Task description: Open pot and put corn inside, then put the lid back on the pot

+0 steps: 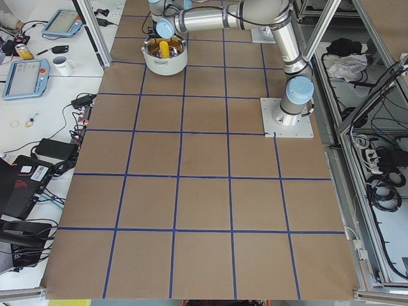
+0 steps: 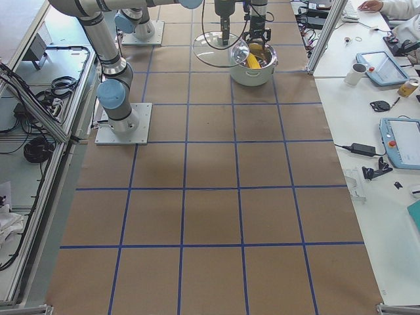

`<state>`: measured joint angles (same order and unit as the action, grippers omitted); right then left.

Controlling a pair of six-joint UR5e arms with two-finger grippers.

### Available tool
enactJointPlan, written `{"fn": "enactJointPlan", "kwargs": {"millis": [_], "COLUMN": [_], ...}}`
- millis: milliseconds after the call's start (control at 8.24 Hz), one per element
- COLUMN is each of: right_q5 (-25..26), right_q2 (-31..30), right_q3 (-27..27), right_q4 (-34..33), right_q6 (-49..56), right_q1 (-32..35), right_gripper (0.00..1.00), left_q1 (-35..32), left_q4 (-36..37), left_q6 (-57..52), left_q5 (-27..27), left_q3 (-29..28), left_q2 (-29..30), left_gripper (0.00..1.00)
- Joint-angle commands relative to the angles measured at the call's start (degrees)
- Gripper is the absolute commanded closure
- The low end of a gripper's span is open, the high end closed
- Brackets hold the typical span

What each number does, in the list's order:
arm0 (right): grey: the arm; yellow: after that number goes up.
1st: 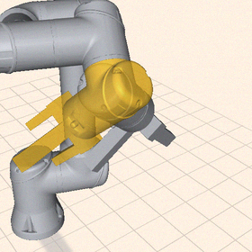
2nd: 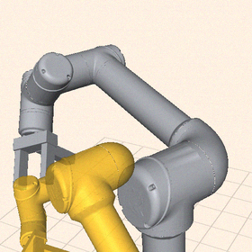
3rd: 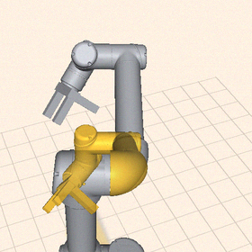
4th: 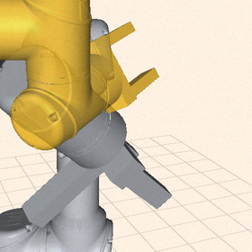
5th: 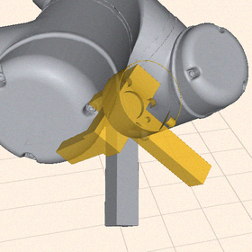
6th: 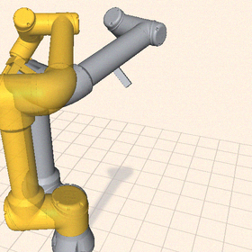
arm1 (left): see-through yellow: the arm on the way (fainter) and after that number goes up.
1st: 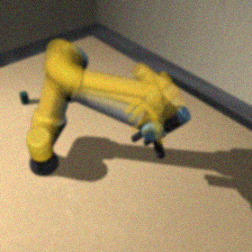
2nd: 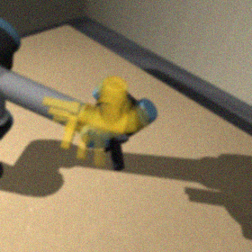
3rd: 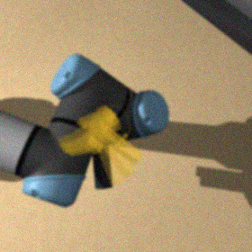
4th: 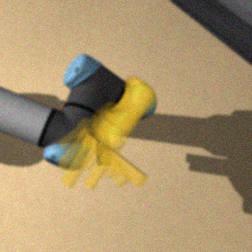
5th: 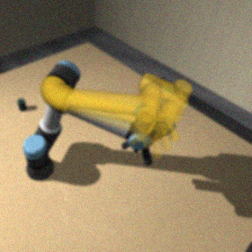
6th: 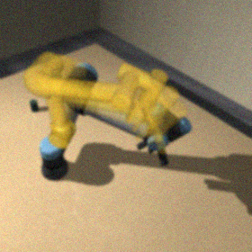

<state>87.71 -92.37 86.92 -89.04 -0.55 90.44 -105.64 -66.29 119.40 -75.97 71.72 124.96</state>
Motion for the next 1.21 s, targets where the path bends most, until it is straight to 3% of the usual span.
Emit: {"fn": "enactJointPlan", "kwargs": {"millis": [0, 364, 607, 729, 971, 1093], "right_q5": [0.00, 0.00, -0.52, 0.00, -0.35, -0.44], "right_q2": [0.09, 1.57, 8.48, 12.26, 16.33, 18.61], "right_q3": [0.00, -1.13, -6.38, -8.24, -8.53, -8.61], "right_q4": [-0.08, -1.66, -5.08, -8.14, -14.82, -18.50], "right_q6": [-0.07, -1.20, -8.73, -14.51, -18.94, -21.57], "right_q1": [0.00, 0.26, 3.67, 7.96, 10.63, 12.46], "right_gripper": [0.78, 0.80, 0.79, 0.79, 0.79, 0.79], "left_q1": [0.00, 0.88, 2.36, 5.68, 11.75, 14.47], "left_q4": [0.02, -0.76, -0.86, -1.21, -9.94, -12.17], "left_q6": [-0.47, -10.21, -32.08, -42.30, -62.34, -71.41], "left_q5": [0.20, 1.60, 3.55, 1.46, -0.67, -4.68], "left_q3": [-0.35, 0.17, 0.26, 0.35, 0.17, 0.17], "left_q2": [-0.86, -5.67, -8.15, -9.46, -13.59, -15.70], "left_gripper": [0.00, 0.00, 0.00, 0.00, 0.00, 0.00]}}
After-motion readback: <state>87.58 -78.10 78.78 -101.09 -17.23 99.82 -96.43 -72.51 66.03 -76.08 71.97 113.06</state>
